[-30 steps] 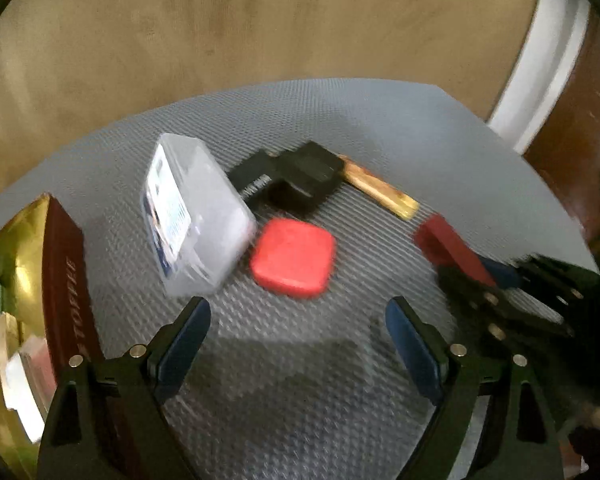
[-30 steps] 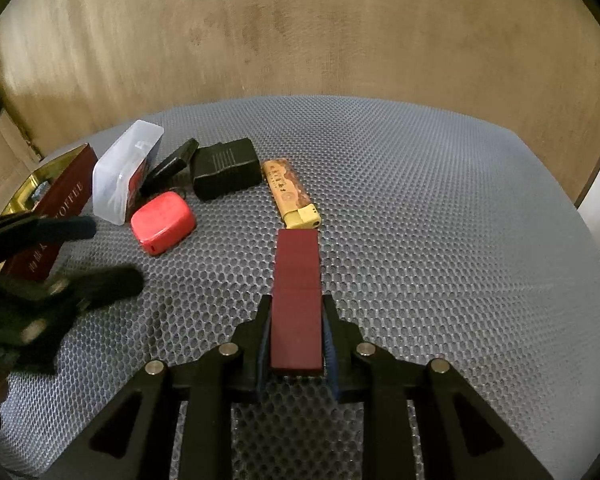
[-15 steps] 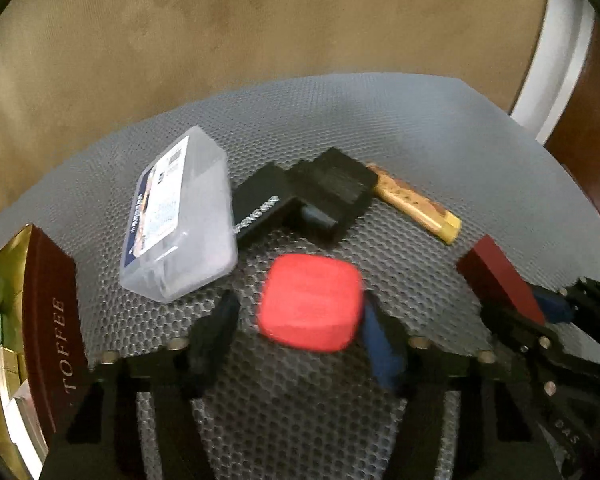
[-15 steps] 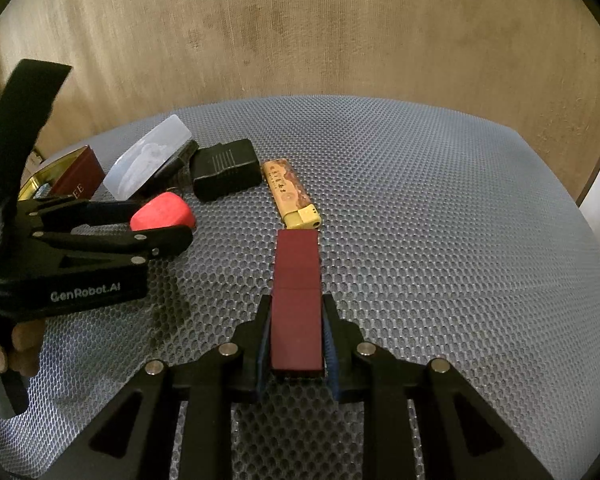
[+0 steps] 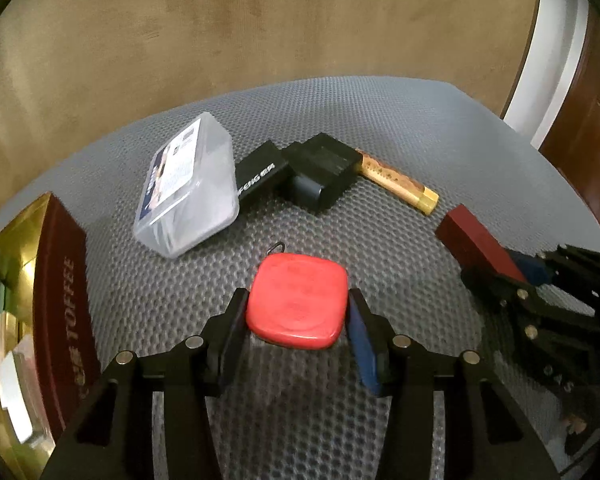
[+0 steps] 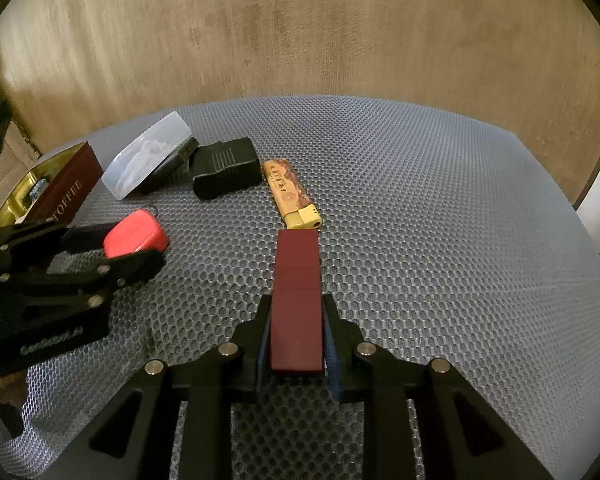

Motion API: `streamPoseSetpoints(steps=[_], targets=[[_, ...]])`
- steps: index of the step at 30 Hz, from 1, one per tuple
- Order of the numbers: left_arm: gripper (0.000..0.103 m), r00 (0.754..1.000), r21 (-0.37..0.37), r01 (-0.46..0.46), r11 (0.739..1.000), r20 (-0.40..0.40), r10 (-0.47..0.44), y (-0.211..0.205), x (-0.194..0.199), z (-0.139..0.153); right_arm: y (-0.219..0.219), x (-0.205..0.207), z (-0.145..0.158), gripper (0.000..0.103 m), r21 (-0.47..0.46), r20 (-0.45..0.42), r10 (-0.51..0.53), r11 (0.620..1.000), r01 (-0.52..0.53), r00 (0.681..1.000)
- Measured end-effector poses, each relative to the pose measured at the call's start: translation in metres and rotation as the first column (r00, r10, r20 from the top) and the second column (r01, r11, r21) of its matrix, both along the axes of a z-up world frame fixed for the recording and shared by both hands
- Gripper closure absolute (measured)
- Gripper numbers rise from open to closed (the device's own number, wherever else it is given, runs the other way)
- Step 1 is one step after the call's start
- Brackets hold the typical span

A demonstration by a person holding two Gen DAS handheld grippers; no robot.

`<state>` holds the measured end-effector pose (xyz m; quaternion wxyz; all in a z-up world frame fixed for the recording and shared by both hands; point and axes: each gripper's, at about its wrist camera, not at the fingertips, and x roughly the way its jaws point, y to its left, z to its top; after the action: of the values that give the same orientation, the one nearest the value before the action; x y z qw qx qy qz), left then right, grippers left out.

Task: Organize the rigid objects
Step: 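Grasp the red rounded keyring case with the left tool while right holds the red block, then carry the red keyring case into the gold tray and open the left tool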

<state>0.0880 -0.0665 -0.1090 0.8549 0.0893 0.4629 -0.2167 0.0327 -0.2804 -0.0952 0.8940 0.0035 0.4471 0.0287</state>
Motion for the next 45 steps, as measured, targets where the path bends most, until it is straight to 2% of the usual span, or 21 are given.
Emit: streamPoseSetpoints(steps=[22,37,45], targets=[[0.059,1.000,-0.035,-0.014,0.999,-0.006,0.014,0.012,-0.013,0.009,0.004,0.001,-0.001,0.080,-0.009,0.000,0.005,1.000,-0.005,1.000],[0.059,0.999,-0.036,-0.038,0.999,0.019,0.039,0.028,-0.017,0.030,0.004,0.001,-0.001,0.080,-0.010,0.000,0.005,1.000,-0.005,1.000],[0.059,0.995,-0.046,-0.078,0.996,0.056,0.081,0.046,-0.014,0.050,0.004,0.001,-0.001,0.080,-0.011,0.000,0.004,1.000,-0.004,1.000]])
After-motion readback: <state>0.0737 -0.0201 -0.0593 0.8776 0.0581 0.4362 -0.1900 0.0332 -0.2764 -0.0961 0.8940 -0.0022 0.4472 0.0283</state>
